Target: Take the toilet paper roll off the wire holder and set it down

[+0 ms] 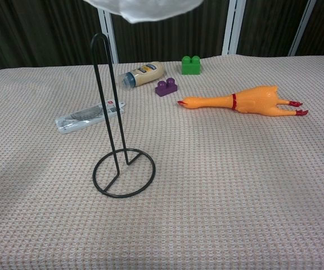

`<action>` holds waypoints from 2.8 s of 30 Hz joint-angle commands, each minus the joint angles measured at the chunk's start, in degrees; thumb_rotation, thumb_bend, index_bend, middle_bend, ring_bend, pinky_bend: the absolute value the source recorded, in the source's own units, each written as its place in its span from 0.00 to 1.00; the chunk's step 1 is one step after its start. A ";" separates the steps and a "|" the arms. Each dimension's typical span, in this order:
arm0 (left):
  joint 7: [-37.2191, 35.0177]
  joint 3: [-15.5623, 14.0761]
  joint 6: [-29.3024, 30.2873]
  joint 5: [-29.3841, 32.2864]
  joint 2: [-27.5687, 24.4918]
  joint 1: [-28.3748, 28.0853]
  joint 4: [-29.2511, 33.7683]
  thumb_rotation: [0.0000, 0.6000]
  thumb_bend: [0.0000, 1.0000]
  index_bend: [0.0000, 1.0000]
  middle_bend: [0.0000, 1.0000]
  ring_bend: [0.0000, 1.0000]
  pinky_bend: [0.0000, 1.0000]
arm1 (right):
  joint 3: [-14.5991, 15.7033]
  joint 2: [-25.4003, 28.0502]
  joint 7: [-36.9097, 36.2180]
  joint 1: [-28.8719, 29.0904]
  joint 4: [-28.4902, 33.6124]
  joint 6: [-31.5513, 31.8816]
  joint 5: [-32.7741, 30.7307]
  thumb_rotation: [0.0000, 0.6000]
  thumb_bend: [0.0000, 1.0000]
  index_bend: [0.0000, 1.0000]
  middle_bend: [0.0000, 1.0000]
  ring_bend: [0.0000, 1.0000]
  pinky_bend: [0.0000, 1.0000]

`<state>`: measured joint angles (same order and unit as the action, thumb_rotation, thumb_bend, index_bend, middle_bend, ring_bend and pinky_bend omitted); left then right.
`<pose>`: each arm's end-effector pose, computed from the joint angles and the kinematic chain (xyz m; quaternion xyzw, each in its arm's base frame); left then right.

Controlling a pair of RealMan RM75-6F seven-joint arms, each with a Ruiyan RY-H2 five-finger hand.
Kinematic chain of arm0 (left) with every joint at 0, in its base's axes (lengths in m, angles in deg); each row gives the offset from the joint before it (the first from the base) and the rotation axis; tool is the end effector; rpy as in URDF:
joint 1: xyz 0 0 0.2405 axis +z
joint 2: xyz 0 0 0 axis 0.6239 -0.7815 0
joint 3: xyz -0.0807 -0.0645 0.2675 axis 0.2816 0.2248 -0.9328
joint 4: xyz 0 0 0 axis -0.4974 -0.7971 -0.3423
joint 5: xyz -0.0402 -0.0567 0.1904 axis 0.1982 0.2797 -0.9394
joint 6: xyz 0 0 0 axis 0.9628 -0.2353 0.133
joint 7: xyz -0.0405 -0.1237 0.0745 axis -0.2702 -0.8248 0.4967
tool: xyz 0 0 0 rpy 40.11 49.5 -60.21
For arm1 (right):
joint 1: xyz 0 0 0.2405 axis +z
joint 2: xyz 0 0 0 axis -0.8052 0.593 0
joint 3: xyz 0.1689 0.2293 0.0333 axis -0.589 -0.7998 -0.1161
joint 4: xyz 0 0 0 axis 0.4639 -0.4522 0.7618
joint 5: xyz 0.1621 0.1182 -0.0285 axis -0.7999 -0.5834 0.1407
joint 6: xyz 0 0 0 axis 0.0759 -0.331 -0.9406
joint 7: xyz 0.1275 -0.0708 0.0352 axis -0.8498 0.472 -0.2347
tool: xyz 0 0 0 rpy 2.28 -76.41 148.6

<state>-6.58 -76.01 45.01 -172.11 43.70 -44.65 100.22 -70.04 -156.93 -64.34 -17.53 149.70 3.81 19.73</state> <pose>-0.2947 0.1626 0.1439 -0.7206 -0.2812 -0.3675 0.5163 -0.0404 -0.2836 0.1356 0.6108 -0.3801 0.6472 0.2523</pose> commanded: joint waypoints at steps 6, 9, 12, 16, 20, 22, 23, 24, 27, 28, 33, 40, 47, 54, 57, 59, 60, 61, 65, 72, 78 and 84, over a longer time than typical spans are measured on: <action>0.37 0.02 -0.12 0.08 0.05 -0.03 0.22 1.00 0.56 0.18 0.23 0.20 0.37 | 9.71 9.55 -4.51 -9.10 -2.42 2.25 5.76 1.00 0.07 0.63 0.48 0.48 0.68; 0.55 0.15 -0.06 0.33 0.11 0.02 0.31 1.00 0.56 0.18 0.23 0.20 0.37 | 11.91 9.25 -8.80 -10.20 -8.18 1.37 6.80 1.00 0.07 0.63 0.48 0.48 0.68; 0.73 0.36 0.03 0.61 0.28 0.06 0.27 1.00 0.55 0.18 0.23 0.20 0.37 | 13.58 7.23 -12.16 -10.63 -15.61 0.39 7.65 1.00 0.07 0.63 0.48 0.48 0.68; 0.76 0.43 0.10 0.77 0.31 0.10 0.25 1.00 0.55 0.18 0.23 0.20 0.37 | 15.25 2.90 -16.98 -10.76 -26.14 -1.13 8.23 1.00 0.07 0.62 0.48 0.48 0.68; 0.66 0.45 0.11 0.93 0.29 0.14 0.24 1.00 0.55 0.18 0.23 0.20 0.37 | 16.10 -1.85 -22.65 -10.40 -35.26 -2.32 9.07 1.00 0.07 0.60 0.48 0.47 0.68; 0.67 0.47 0.10 0.97 0.30 0.14 0.24 1.00 0.55 0.18 0.23 0.20 0.37 | 16.11 -2.35 -23.32 -10.34 -36.21 -2.24 9.38 1.00 0.07 0.60 0.48 0.46 0.68; 0.69 0.49 0.10 1.00 0.31 0.14 0.24 1.00 0.55 0.18 0.23 0.20 0.37 | 16.23 -2.85 -24.02 -10.27 -37.15 -2.43 9.49 1.00 0.07 0.59 0.48 0.46 0.67; 0.71 0.50 0.09 1.01 0.31 0.14 0.24 1.00 0.55 0.18 0.23 0.20 0.37 | 16.28 -3.12 -24.39 -10.23 -37.62 -2.57 9.51 1.00 0.07 0.58 0.48 0.44 0.66; 0.75 0.48 -0.04 1.07 0.29 0.10 0.26 1.00 0.55 0.18 0.23 0.20 0.37 | 16.92 -5.47 -27.71 -9.62 -41.80 -4.43 9.58 1.00 0.07 0.44 0.38 0.31 0.53; 0.73 0.43 0.03 1.05 0.23 0.16 0.25 1.00 0.55 0.18 0.23 0.20 0.37 | 17.96 -5.82 -29.22 -9.05 -43.03 -7.23 9.16 1.00 0.07 0.38 0.33 0.26 0.47; 0.37 0.33 0.44 0.80 0.10 0.31 0.17 1.00 0.55 0.18 0.23 0.20 0.37 | 19.06 -4.34 -30.68 -8.28 -43.53 -9.40 10.12 1.00 0.07 0.08 0.10 0.03 0.23; 0.32 0.19 0.57 0.50 0.10 0.37 0.09 1.00 0.55 0.18 0.23 0.20 0.37 | 19.06 -0.64 -31.71 -8.69 -40.36 -8.42 10.64 1.00 0.07 0.00 0.00 0.00 0.13; 0.07 0.38 0.59 0.92 0.03 0.40 0.12 1.00 0.55 0.18 0.23 0.20 0.37 | 17.73 5.84 -32.94 -12.00 -32.71 -0.55 11.63 1.00 0.07 0.00 0.00 0.00 0.10; -0.24 0.67 0.41 1.55 -0.07 0.32 0.26 1.00 0.55 0.18 0.23 0.20 0.38 | 18.03 16.83 -32.07 -17.52 -24.68 5.31 9.45 1.00 0.07 0.00 0.00 0.00 0.10; -0.29 0.93 0.39 1.87 -0.05 0.24 0.35 1.00 0.55 0.18 0.23 0.20 0.38 | 18.40 18.57 -30.54 -20.30 -24.96 8.33 8.72 1.00 0.07 0.00 0.00 0.00 0.10; -0.26 1.13 0.33 2.18 0.00 0.19 0.42 1.00 0.55 0.18 0.23 0.20 0.38 | 18.82 18.63 -28.32 -22.08 -25.74 9.75 7.84 1.00 0.07 0.00 0.00 0.00 0.10; -0.22 1.21 0.27 2.36 0.02 0.18 0.46 1.00 0.55 0.18 0.23 0.20 0.38 | 19.04 18.53 -27.13 -22.72 -26.11 10.03 7.36 1.00 0.07 0.00 0.00 0.00 0.10; -0.13 1.36 0.15 2.68 0.06 0.13 0.55 1.00 0.55 0.18 0.23 0.20 0.38 | 19.26 18.24 -25.42 -23.46 -26.68 10.33 6.71 1.00 0.07 0.00 0.00 0.00 0.10; 0.38 1.93 -0.58 3.95 0.19 -0.15 0.88 1.00 0.56 0.18 0.23 0.20 0.38 | 19.17 16.06 -19.51 -25.10 -29.46 11.37 4.96 1.00 0.07 0.00 0.00 0.00 0.10; 1.23 2.55 -0.90 5.35 0.46 -0.23 1.37 1.00 0.56 0.18 0.23 0.20 0.38 | 18.06 10.75 -15.69 -27.03 -35.23 14.09 4.56 1.00 0.07 0.00 0.00 0.00 0.10; 1.53 2.85 -1.12 6.02 0.58 -0.34 1.52 1.00 0.56 0.18 0.23 0.20 0.38 | 17.69 8.31 -18.08 -27.24 -38.77 12.76 4.52 1.00 0.07 0.00 0.00 0.00 0.10; 1.83 3.10 -1.22 6.68 0.71 -0.37 1.54 1.00 0.55 0.18 0.23 0.20 0.38 | 18.01 9.05 -19.38 -27.36 -38.41 11.58 5.79 1.00 0.07 0.00 0.00 0.00 0.10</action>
<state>-4.77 -72.91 43.80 -165.45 44.39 -45.02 101.76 -52.05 -147.96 -83.52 -44.81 111.27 15.33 25.28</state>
